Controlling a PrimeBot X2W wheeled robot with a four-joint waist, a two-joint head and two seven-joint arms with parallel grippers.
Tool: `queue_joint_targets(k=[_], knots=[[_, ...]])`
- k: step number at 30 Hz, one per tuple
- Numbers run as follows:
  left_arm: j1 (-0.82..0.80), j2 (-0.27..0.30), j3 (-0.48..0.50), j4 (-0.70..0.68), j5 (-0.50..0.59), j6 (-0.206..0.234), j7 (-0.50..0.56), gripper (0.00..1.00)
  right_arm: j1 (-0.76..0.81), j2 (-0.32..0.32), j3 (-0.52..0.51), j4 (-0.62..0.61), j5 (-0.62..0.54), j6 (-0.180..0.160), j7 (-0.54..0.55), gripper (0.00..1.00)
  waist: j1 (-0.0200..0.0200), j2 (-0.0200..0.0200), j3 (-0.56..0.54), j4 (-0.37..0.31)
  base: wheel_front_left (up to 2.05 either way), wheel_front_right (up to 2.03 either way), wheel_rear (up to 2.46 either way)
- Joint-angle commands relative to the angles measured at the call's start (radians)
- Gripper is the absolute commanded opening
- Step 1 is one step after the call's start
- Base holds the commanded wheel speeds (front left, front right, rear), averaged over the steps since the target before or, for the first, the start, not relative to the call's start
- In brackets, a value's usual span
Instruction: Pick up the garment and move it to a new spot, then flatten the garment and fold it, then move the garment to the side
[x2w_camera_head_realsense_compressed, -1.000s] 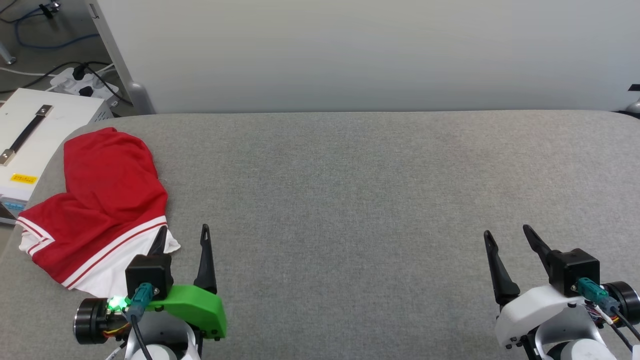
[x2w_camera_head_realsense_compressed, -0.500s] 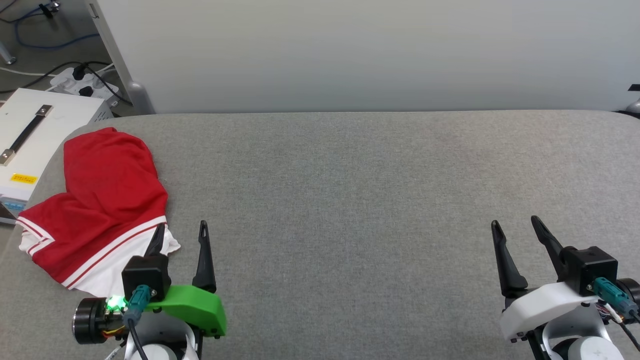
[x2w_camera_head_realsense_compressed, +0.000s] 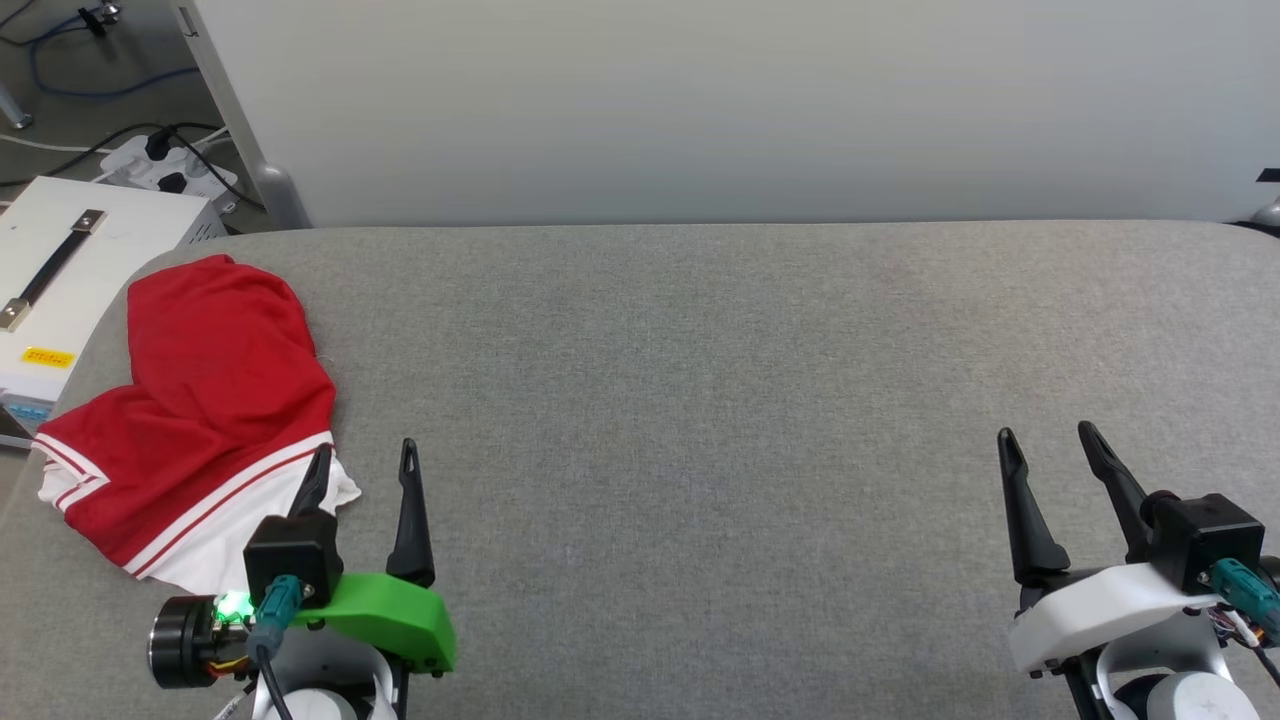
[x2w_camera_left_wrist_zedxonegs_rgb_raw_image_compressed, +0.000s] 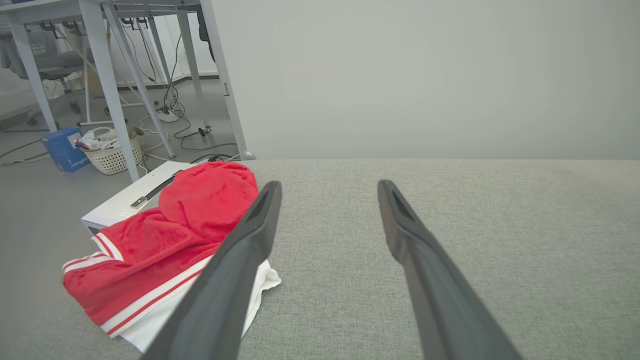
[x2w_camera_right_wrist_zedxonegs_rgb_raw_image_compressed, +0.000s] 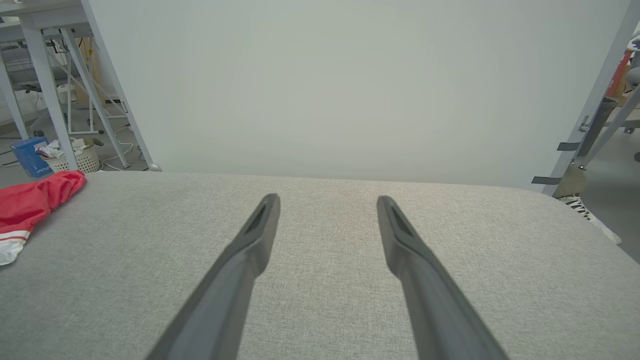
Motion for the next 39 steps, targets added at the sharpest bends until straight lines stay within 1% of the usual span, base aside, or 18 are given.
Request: queue_joint_targets(k=[1,26,32,39], knots=[[0.005,-0.001,-0.002,0.002,-0.009,0.003,-0.01,1.0,0.011,0.0,-0.004,-0.011,0.014,0.0,-0.014,1.0,0.0,-0.0001,0.0,0.0,0.0,0.0,0.0],[0.015,-0.002,-0.01,0.029,-0.024,0.013,-0.063,1.0,0.039,0.001,-0.001,-0.019,0.041,0.0,-0.067,1.0,0.0,-0.0001,0.002,0.001,0.0,0.0,0.0],[0.012,-0.003,-0.011,0.035,-0.036,0.015,-0.076,1.0,0.043,0.001,0.009,-0.027,0.047,-0.001,-0.079,1.0,0.0,-0.0001,0.007,0.023,0.0,0.0,0.0],[0.002,-0.003,-0.001,0.036,-0.057,0.018,-0.091,1.0,0.043,0.001,0.025,-0.038,0.045,-0.001,-0.094,1.0,0.0,-0.0001,0.022,0.085,0.0,0.0,0.0]])
